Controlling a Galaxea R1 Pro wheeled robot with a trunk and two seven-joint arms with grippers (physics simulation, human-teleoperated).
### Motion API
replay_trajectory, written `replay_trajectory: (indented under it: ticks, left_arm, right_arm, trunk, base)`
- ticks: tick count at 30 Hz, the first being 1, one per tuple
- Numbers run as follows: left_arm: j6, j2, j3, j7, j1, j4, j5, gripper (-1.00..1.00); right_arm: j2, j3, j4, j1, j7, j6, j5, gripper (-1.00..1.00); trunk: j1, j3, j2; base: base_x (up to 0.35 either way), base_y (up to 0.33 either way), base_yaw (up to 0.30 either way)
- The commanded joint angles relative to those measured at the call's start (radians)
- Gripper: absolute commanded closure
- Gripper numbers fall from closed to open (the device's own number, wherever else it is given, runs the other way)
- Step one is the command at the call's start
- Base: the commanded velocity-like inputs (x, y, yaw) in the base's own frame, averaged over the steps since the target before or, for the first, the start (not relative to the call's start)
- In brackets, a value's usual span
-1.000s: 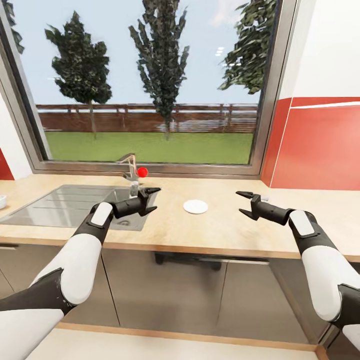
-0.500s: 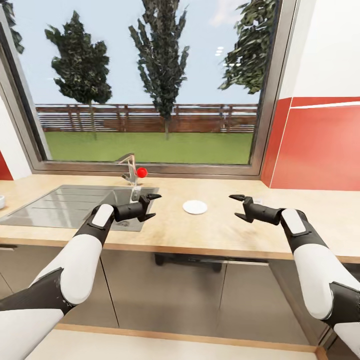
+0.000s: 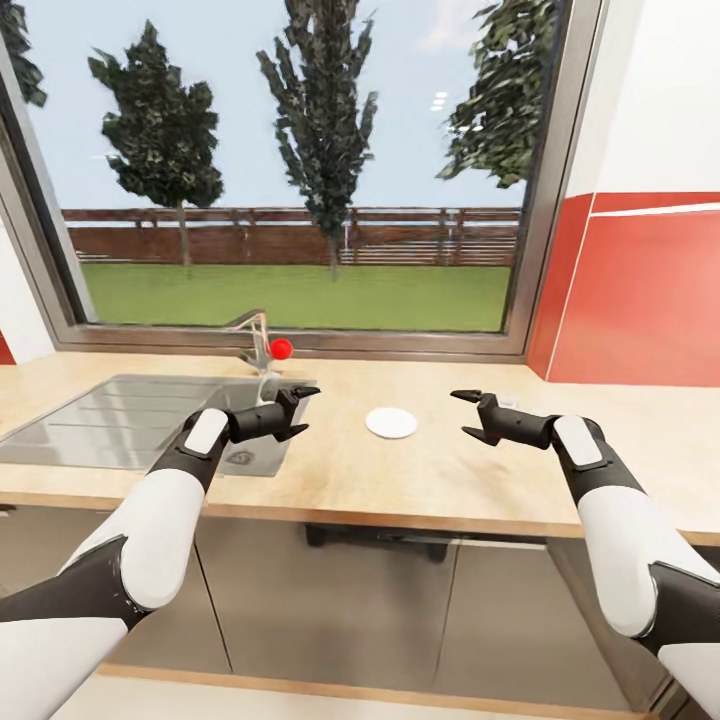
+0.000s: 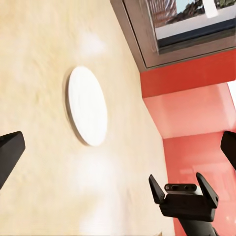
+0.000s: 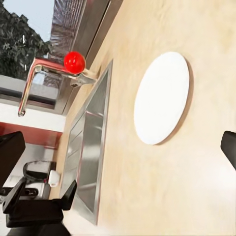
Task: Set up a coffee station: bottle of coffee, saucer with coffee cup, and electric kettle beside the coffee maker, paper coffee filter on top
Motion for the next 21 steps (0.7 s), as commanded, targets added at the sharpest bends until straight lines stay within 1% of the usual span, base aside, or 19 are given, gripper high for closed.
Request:
replay_trajectory:
  ticks: [1,4,8,12,18,21]
  left_arm:
    - [0.006,-0.001,0.008,-0.004,-0.001,-0.001,-0.007,-1.00]
    - [0.006,-0.001,0.009,-0.004,-0.001,0.000,-0.007,-1.00]
    - [0.005,-0.001,0.008,-0.004,-0.001,0.000,-0.007,-1.00]
    - [0.005,-0.002,0.008,-0.004,-0.001,0.000,-0.007,-1.00]
    - [0.005,-0.002,0.008,-0.004,-0.001,0.001,-0.007,-1.00]
    - [0.005,-0.003,0.008,-0.005,-0.001,0.001,-0.007,-1.00]
  right_arm:
    - [0.002,-0.005,0.001,-0.001,0.009,0.005,0.010,-1.00]
    - [0.011,-0.005,0.001,-0.001,0.009,0.005,0.011,-1.00]
    - [0.016,-0.006,0.004,-0.001,0.009,0.005,0.012,-1.00]
    - [0.019,-0.006,0.008,-0.001,0.009,0.005,0.012,-1.00]
    - [0.028,-0.007,0.013,-0.001,0.009,0.007,0.012,-1.00]
    - [0.038,-0.006,0.014,-0.001,0.010,0.009,0.012,-1.00]
  trunk:
    - [0.000,-0.001,-0.001]
    - [0.000,-0.001,-0.001]
    - [0.000,-0.001,-0.001]
    - [0.000,-0.001,-0.001]
    - [0.000,-0.001,-0.001]
    - [0.000,-0.001,-0.001]
  base:
    - [0.217,-0.014,0.000]
    - [0.153,-0.018,0.000]
    - [0.090,-0.010,0.000]
    - [0.184,-0.045,0.000]
    - [0.066,-0.009,0.000]
    - [0.223,-0.002,0.000]
